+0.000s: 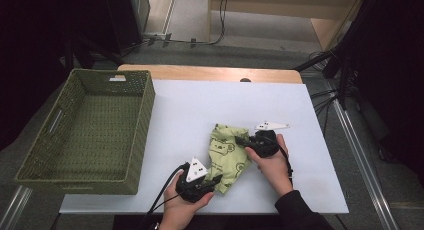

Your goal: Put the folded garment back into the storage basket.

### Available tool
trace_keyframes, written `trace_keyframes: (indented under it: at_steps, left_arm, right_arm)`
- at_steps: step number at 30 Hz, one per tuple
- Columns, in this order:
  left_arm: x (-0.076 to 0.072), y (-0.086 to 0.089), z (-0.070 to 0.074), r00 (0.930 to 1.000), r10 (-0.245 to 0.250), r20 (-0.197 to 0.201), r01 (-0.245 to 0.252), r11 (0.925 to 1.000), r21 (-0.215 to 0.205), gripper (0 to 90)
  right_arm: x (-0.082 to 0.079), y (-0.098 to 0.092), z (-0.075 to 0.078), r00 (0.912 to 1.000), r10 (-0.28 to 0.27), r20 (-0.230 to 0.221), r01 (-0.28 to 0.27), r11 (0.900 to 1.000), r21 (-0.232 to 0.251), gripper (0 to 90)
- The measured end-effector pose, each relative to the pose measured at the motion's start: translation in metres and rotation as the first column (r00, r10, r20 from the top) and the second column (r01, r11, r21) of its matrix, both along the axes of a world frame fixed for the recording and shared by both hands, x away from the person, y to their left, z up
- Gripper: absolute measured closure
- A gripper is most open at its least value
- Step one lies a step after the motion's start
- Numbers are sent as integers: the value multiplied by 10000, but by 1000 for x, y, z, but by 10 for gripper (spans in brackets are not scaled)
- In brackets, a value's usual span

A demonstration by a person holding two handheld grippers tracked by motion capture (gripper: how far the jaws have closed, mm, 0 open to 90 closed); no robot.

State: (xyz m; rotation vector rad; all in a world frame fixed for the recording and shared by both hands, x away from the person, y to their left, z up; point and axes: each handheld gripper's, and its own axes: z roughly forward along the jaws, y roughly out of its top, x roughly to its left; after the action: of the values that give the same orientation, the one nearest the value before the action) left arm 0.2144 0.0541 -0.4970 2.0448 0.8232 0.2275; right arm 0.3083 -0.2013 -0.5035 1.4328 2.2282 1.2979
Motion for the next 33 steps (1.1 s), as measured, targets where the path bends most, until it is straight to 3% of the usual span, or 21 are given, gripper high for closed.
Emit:
trace_keyframes:
  at_steps: [23,33]
  left_arm:
    - [7,9,22,9987,102,499,-79,9990,-449,661]
    - [13,16,40,9965,316,778,-263,9973,-683,661]
  right_arm:
    - [7,5,25,9989,10,458,-10,10000,-9,719]
    - [14,10,38,9982,36,598,-40,10000,72,719]
